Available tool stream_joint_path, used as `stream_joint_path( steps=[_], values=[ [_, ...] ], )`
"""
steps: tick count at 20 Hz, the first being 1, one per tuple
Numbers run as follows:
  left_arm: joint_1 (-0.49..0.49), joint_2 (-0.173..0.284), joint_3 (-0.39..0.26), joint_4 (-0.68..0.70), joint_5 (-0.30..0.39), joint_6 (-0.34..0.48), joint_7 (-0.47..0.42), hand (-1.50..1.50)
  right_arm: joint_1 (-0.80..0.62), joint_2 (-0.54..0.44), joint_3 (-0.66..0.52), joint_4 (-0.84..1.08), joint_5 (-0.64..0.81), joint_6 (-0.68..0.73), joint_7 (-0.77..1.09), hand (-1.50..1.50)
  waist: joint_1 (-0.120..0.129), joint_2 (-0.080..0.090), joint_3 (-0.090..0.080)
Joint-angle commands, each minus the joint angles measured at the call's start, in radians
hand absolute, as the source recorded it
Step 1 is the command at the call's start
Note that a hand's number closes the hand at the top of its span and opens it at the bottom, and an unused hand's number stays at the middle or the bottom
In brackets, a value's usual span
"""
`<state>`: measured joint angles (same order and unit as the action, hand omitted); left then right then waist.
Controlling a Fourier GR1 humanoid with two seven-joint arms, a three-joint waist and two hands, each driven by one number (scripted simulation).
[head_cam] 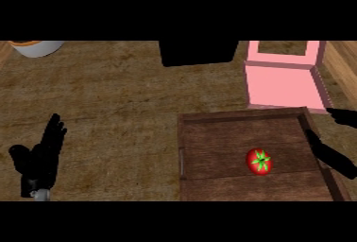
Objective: Pick the tomato from the tray and place it in the cardboard box
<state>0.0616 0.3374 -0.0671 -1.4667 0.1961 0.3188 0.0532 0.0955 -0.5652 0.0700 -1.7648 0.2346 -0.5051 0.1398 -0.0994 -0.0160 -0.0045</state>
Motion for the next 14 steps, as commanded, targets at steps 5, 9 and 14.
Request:
stream_joint_path(
  steps=[5, 9, 14],
  values=[
    [-0.042, -0.024, 0.005, 0.074, -0.017, -0.003, -0.044, 0.00, 0.426, -0.086, 0.015, -0.373, 0.296, -0.047, 0.253, -1.50, 0.034, 0.008, -0.001],
    [-0.075, -0.036, -0.014, 0.058, -0.030, 0.003, 0.000, 0.00, 0.541, -0.110, -0.002, -0.578, 0.334, 0.074, 0.468, -1.50, 0.060, 0.011, 0.001],
    [-0.092, -0.068, -0.025, 0.111, -0.052, -0.005, -0.071, 0.00, 0.516, -0.163, 0.018, -0.780, 0.337, 0.273, 0.733, -1.50, 0.088, 0.017, 0.000]
  ],
)
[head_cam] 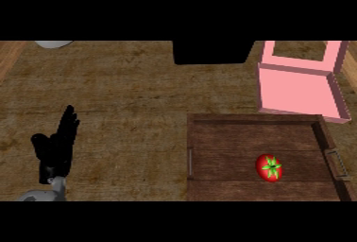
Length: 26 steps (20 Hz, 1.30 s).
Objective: Pick the tomato from the tray and place it in the cardboard box
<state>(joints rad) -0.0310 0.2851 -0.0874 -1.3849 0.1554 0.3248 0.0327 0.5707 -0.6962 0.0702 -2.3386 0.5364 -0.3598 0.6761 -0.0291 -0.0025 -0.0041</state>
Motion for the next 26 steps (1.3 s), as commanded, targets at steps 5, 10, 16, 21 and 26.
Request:
stream_joint_path(
  steps=[5, 10, 16, 21, 26],
  values=[
    [-0.051, -0.032, -0.004, 0.065, -0.021, -0.009, -0.022, 0.00, -0.153, -0.064, 0.109, -0.193, 0.028, 0.278, 0.428, -1.50, 0.033, 0.006, 0.001],
    [-0.111, -0.048, -0.001, 0.088, -0.035, -0.001, 0.010, 0.00, -0.347, -0.053, 0.180, -0.126, -0.005, 0.419, 0.623, -1.50, 0.034, 0.005, 0.002],
    [-0.102, -0.038, 0.018, 0.128, -0.032, -0.032, -0.029, 0.00, -0.478, 0.046, 0.292, -0.048, 0.005, 0.470, 0.772, -1.50, 0.037, 0.006, 0.001],
    [-0.064, -0.029, 0.023, 0.106, -0.037, -0.049, -0.056, 0.00, -0.580, 0.137, 0.328, 0.027, 0.020, 0.490, 0.806, -1.50, 0.043, 0.004, 0.002],
    [-0.046, -0.044, 0.018, 0.074, -0.038, -0.035, -0.041, 0.00, -0.576, 0.187, 0.338, 0.089, 0.093, 0.507, 0.811, -1.50, 0.042, 0.003, 0.001]
  ],
)
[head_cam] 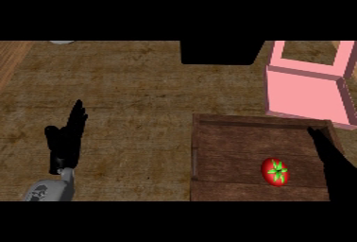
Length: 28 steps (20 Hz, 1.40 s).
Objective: Pick the tomato from the tray and place it in the cardboard box
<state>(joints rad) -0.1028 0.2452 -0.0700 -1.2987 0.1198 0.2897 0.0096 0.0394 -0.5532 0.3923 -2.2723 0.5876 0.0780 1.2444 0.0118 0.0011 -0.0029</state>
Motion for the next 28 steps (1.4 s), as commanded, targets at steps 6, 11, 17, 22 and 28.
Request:
stream_joint_path(
  steps=[6, 11, 17, 22, 28],
  values=[
    [-0.037, -0.024, -0.009, -0.007, -0.022, 0.025, 0.040, 0.00, -0.097, 0.144, 0.023, 0.120, 0.074, 0.115, 0.243, -1.50, -0.004, 0.001, 0.000],
    [-0.019, -0.018, 0.024, 0.063, -0.006, -0.012, -0.042, 0.00, -0.135, 0.207, 0.001, 0.153, 0.126, 0.163, 0.243, -1.50, -0.006, 0.002, -0.001],
    [0.003, 0.012, 0.053, 0.059, 0.019, -0.055, -0.049, 0.00, -0.103, 0.264, -0.004, 0.195, 0.151, 0.184, 0.234, -1.50, -0.009, 0.002, 0.000],
    [0.020, -0.025, -0.004, -0.044, -0.033, 0.013, 0.035, 0.00, -0.085, 0.278, -0.055, 0.237, 0.182, 0.215, 0.190, -1.50, -0.007, -0.003, 0.002],
    [-0.016, 0.009, 0.033, -0.006, -0.024, -0.024, 0.030, 0.00, -0.068, 0.311, -0.084, 0.304, 0.201, 0.225, 0.113, -1.50, -0.009, -0.001, 0.002]
  ],
)
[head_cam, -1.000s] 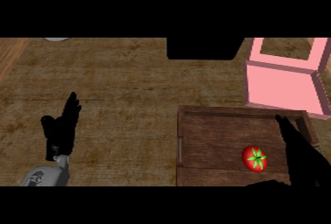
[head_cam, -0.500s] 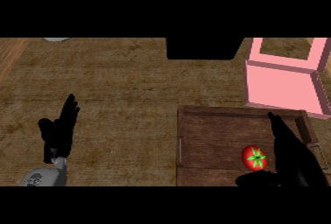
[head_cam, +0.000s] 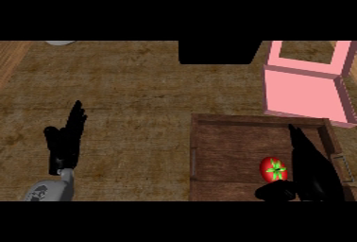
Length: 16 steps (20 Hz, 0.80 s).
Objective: Pick the tomato from the tray and place it in the cardboard box
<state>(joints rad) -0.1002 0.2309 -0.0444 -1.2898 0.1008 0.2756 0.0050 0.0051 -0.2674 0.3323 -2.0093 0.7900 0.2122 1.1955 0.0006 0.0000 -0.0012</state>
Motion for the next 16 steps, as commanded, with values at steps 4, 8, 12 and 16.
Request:
stream_joint_path(
  steps=[4, 8, 12, 16],
  values=[
    [0.025, -0.009, -0.003, -0.038, 0.003, -0.018, 0.002, 0.00, -0.050, 0.062, -0.031, 0.073, 0.022, 0.111, 0.155, -1.50, 0.005, 0.000, 0.001],
    [-0.010, -0.019, 0.000, -0.027, -0.016, 0.005, 0.037, 0.00, -0.065, 0.085, -0.074, 0.122, 0.032, 0.107, 0.105, -1.50, 0.002, 0.001, 0.001],
    [-0.007, 0.012, 0.035, 0.011, 0.003, -0.045, 0.011, 0.00, 0.015, 0.107, -0.054, 0.091, 0.079, 0.100, 0.076, -1.50, -0.003, -0.001, 0.001],
    [-0.015, -0.017, 0.022, 0.003, -0.028, -0.020, 0.007, 0.00, -0.039, 0.142, -0.085, 0.119, 0.109, 0.121, 0.066, -1.50, -0.001, 0.000, 0.001]
  ],
)
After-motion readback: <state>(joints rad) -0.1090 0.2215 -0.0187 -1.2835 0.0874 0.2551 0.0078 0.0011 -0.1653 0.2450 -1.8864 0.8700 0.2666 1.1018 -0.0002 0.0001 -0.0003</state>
